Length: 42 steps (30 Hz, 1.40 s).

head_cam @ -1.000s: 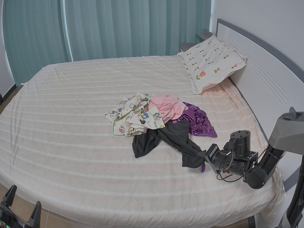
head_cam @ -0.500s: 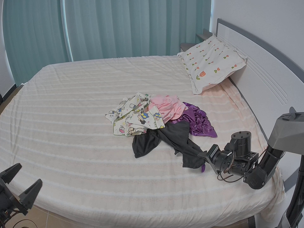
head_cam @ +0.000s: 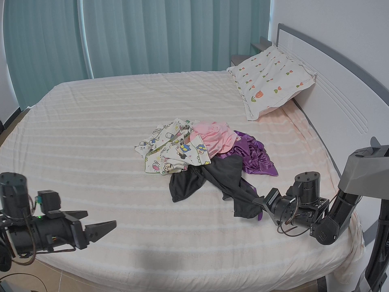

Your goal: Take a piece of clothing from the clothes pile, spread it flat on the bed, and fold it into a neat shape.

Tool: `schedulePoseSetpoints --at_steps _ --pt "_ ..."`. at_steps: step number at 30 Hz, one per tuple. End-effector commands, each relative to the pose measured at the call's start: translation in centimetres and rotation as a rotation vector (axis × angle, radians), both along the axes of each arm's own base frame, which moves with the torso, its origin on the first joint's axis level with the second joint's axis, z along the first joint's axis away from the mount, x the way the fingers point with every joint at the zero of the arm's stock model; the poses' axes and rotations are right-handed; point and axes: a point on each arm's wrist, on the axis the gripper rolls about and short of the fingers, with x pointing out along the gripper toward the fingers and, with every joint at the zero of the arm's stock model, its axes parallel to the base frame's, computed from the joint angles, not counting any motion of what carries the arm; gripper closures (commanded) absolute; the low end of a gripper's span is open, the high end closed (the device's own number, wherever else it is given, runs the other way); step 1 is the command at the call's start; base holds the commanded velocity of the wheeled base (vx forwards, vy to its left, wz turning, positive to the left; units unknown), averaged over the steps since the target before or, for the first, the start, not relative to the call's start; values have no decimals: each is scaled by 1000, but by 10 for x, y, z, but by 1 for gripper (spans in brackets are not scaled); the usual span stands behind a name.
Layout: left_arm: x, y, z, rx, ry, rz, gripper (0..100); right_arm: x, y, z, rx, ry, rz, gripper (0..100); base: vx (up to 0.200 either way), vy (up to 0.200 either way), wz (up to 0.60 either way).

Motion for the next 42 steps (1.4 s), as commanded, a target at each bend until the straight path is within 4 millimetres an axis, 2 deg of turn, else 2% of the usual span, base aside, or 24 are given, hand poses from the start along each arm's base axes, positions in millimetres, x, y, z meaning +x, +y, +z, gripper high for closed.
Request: schedulePoseSetpoints --at_steps 1,2,3,4,9,11,12,13,14,16,20,22,29,42 --pt "77 -49 -60 -73 272 28 0 -2 0 -7 -5 13 3 100 0 0 0" --pt "94 -56 -67 -86 295 62 0 -2 0 -6 -5 14 1 100 0 0 0" --pt "97 -57 -68 -89 299 68 0 -2 0 -6 -5 14 1 100 0 0 0" --pt "115 -65 -76 -103 317 108 0 -3 0 -6 -5 13 0 100 0 0 0" --pt "158 -88 -100 -113 330 191 0 -4 -1 -7 -7 18 -2 100 0 0 0" --pt "165 -93 -105 -118 326 212 0 -5 -1 -7 -7 22 -3 100 0 0 0" --pt "181 -105 -118 -143 328 259 0 -5 -1 -6 2 24 -8 100 0 0 0" --pt "181 -105 -118 -143 328 259 0 -5 -1 -6 2 24 -8 100 0 0 0" --pt "193 -116 -132 -156 332 284 0 -5 -1 -5 11 20 -13 100 0 0 0" --pt "203 -125 -146 -152 315 296 0 -6 0 -3 20 2 -10 100 0 0 0" --pt "225 -137 -155 -171 268 310 0 -9 -1 -2 31 -35 -12 100 0 0 0" --pt "242 -142 -165 -178 239 333 0 -12 -2 -1 39 -54 -9 100 0 0 0" --pt "263 -154 -189 -173 204 361 0 -13 1 -3 37 -53 0 100 0 0 0" --pt "292 -169 -185 -268 134 374 0 -12 1 -2 39 -55 -1 100 0 0 0"
